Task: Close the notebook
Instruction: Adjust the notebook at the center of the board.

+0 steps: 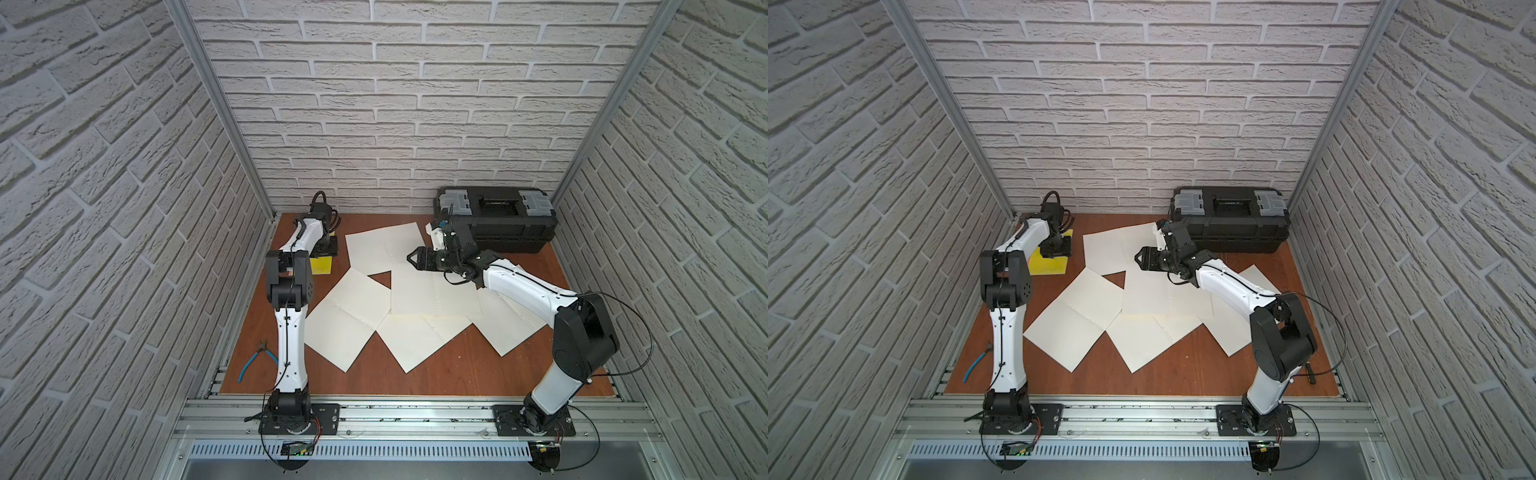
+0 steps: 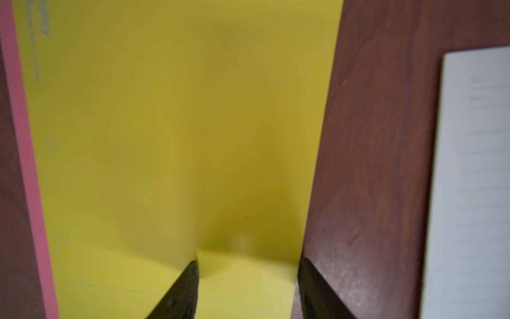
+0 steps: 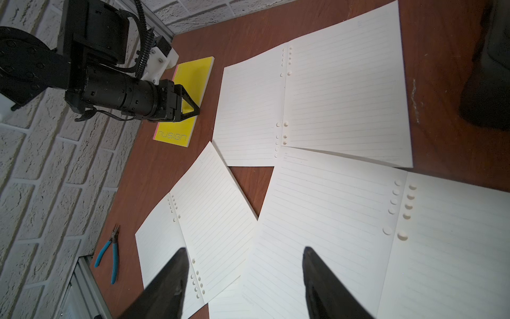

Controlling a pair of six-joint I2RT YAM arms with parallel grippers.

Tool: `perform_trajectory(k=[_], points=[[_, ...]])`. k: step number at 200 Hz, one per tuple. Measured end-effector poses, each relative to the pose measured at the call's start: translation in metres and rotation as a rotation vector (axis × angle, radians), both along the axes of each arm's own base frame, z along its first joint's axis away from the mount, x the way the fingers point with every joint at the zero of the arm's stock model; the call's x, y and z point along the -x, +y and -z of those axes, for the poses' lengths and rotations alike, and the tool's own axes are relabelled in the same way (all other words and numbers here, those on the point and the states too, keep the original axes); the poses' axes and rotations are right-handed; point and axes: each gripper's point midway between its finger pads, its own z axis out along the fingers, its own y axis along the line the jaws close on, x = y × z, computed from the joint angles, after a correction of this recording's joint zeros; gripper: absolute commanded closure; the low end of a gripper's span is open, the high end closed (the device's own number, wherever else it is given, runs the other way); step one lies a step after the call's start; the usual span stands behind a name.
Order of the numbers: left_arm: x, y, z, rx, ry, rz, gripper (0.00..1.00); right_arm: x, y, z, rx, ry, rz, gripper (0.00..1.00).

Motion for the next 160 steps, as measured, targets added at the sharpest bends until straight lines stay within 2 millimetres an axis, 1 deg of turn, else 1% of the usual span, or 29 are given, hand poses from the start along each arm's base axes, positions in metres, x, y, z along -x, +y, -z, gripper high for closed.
perform_trajectory(k=[16,80,104,124,160], points=[[0.000,0.000,0.000,-0.001,0.001,0.005,0.37,-0.001,0.001,0.002,0.000,0.004,-0.002,0.35],[0.000,0.001,-0.001,-0.001,-0.001,0.004,0.35,-0.001,0.001,0.003,0.005,0.013,-0.002,0.34],[0.001,0.001,-0.008,-0.001,-0.006,0.003,0.34,0.000,0.000,0.004,0.010,0.020,-0.001,0.34],[0.001,-0.001,-0.024,0.003,-0.034,-0.001,0.33,0.001,-0.002,0.006,0.018,0.025,0.005,0.33],[0.003,-0.013,-0.074,0.032,-0.125,0.003,0.33,0.002,-0.010,0.011,0.055,0.037,0.034,0.30]])
